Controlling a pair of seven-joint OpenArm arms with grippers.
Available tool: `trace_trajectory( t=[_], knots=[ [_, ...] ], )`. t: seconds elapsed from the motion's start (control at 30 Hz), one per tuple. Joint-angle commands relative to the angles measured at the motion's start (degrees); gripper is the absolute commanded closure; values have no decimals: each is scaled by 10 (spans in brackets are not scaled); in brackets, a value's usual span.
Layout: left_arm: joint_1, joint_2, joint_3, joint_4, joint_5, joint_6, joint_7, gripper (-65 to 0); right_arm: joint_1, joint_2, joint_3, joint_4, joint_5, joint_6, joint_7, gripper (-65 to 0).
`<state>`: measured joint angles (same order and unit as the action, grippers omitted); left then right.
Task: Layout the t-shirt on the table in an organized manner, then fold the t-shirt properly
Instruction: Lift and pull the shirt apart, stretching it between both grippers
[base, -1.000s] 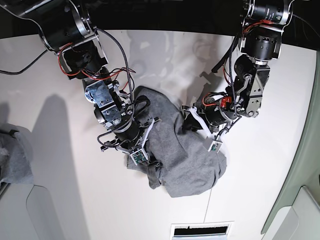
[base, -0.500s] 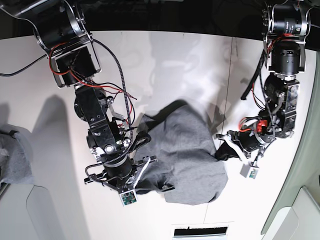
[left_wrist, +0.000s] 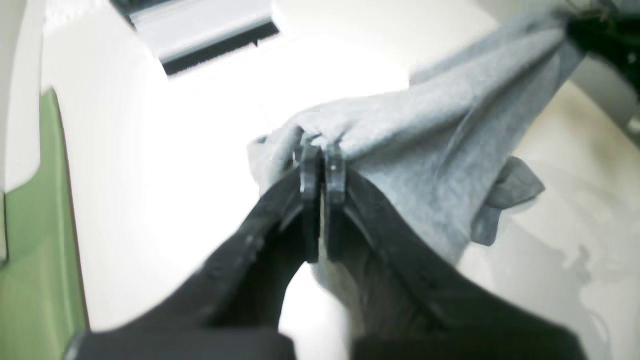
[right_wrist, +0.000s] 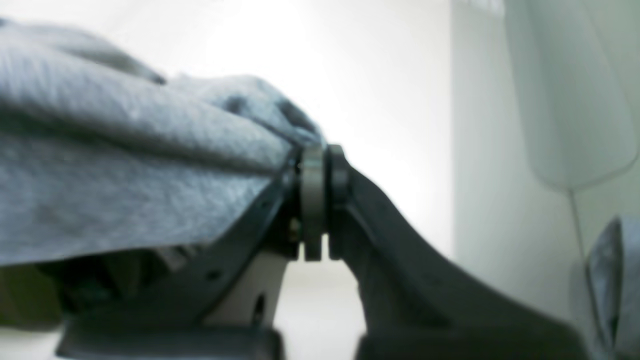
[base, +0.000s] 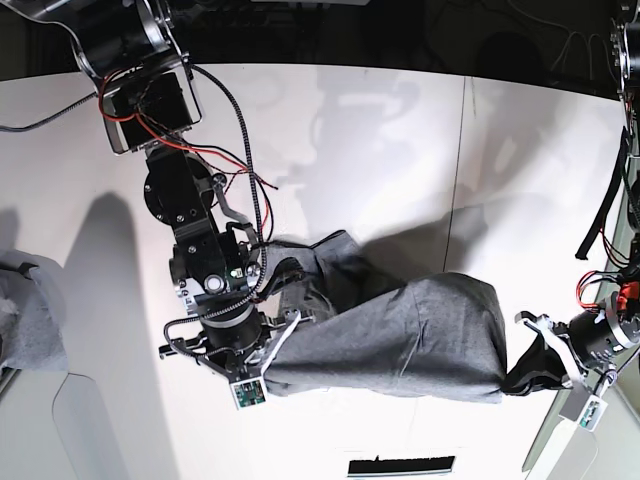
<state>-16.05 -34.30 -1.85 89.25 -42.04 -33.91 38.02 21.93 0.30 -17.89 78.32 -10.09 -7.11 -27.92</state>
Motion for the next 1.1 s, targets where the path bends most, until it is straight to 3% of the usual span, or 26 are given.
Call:
trace_trajectory(
  t=[0.0, 0.1, 0.17, 0.3, 0.4, 0.47, 0.8, 0.87, 1.0, 1.07],
  knots=[
    [-16, -11, -5, 16, -9, 0, -13, 0, 8, -2, 8, 10, -13, -6, 13, 0],
    [-16, -11, -5, 32, -10, 0, -13, 0, -26, -1, 23, 10, -4, -4, 14, 0],
    [-16, -11, -5, 38, -10, 0, -13, 0, -52, -1, 31, 8, 15, 25, 26, -4],
    [-16, -11, -5, 39, -10, 2, -13, 0, -89, -2, 34, -33, 59, 122, 91, -197],
    [-16, -11, -5, 39, -10, 2, -13, 0, -87, -3, 34, -104, 64, 126, 149, -309],
    [-16, -11, -5, 39, -5, 2, -12, 0, -82, -3, 34, -148, 64, 105, 182, -322],
    [-16, -11, -5, 39, -4, 2, -5, 0, -66, -5, 34, -197, 71, 96, 207, -318],
    [-16, -11, -5, 39, -4, 2, -4, 0, -56, -5, 34, -210, 75, 106, 207, -255],
    [-16, -11, -5, 39, -6, 2, 9, 0, -42, -5, 34, -228, 36, 134, 212, 0],
    [-16, -13, -5, 39, -6, 2, 12, 0, -40, -2, 34, -225, 2, 120, 227, 0]
  ],
)
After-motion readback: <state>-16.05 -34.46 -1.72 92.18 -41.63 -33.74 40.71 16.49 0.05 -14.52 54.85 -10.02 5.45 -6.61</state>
